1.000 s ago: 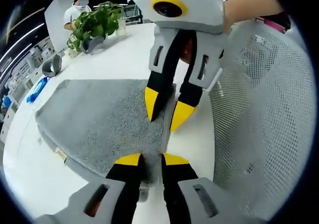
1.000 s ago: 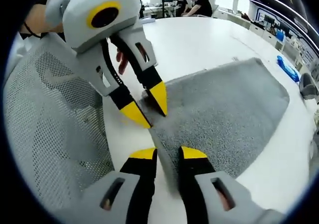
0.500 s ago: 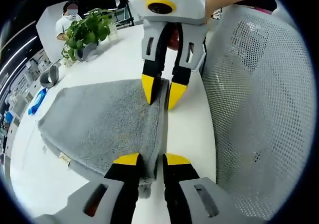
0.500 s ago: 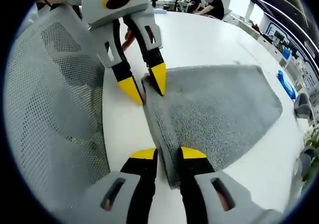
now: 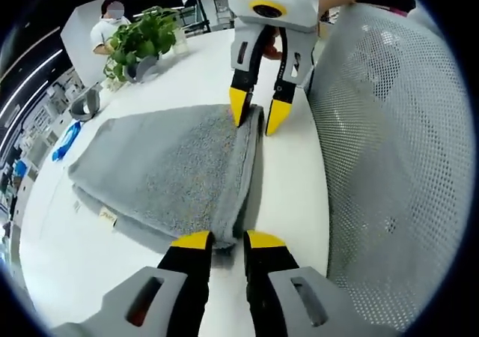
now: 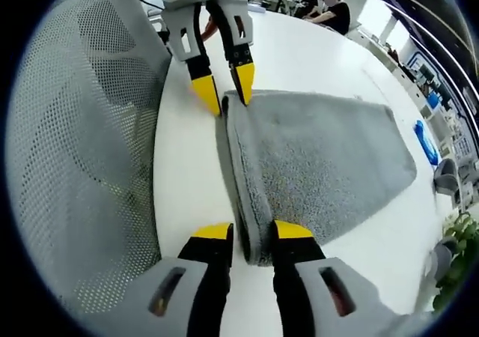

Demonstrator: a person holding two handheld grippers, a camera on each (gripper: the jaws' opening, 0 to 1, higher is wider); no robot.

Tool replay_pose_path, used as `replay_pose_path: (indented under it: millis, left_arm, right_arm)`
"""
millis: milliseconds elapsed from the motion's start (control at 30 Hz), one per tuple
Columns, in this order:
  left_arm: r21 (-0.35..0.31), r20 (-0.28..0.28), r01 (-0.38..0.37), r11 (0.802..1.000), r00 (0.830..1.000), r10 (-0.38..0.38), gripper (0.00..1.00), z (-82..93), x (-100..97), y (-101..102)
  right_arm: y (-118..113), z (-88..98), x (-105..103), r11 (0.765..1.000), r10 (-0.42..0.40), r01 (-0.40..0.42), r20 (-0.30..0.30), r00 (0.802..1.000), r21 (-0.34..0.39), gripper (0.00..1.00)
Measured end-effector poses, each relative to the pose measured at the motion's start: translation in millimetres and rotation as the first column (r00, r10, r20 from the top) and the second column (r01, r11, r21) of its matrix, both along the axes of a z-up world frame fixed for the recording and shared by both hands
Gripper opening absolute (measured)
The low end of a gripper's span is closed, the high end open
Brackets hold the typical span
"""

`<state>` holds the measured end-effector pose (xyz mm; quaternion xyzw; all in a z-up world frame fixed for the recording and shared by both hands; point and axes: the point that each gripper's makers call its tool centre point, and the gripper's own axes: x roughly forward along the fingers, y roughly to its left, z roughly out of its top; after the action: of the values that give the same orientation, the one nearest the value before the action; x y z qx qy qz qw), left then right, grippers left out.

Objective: Fold the towel on the table until its edges align and the towel forms a compact rectangular stack.

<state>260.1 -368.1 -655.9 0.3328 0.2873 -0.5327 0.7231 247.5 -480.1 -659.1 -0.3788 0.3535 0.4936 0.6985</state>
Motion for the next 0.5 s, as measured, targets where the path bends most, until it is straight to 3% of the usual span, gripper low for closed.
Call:
replay_pose_path:
  millis: [333, 400, 500]
  left_arm:
    - [-0.010, -0.007, -0.035, 0.999, 0.999, 0.035, 0.14, 3.0, 2.0, -1.8]
    - [-0.011, 0.005, -0.034, 0.999, 0.999, 0.034, 0.14, 2.1, 1.8, -2.5]
    - [-0.023, 0.030, -0.044, 0.999, 0.999, 0.045, 0.11, 3.8, 4.8, -3.2]
  right_arm:
    - [2.9, 0.0, 2.0, 0.999, 0.002, 0.001, 0.069, 0.998, -0.037, 0.10]
    - [0.6, -2.1, 5.9, 0.999, 0.003, 0.002, 0.103, 0.995, -0.053, 0.06]
    - [0.8, -3.8, 8.3, 0.998, 0.002, 0.005, 0.109, 0.994, -0.070, 0.05]
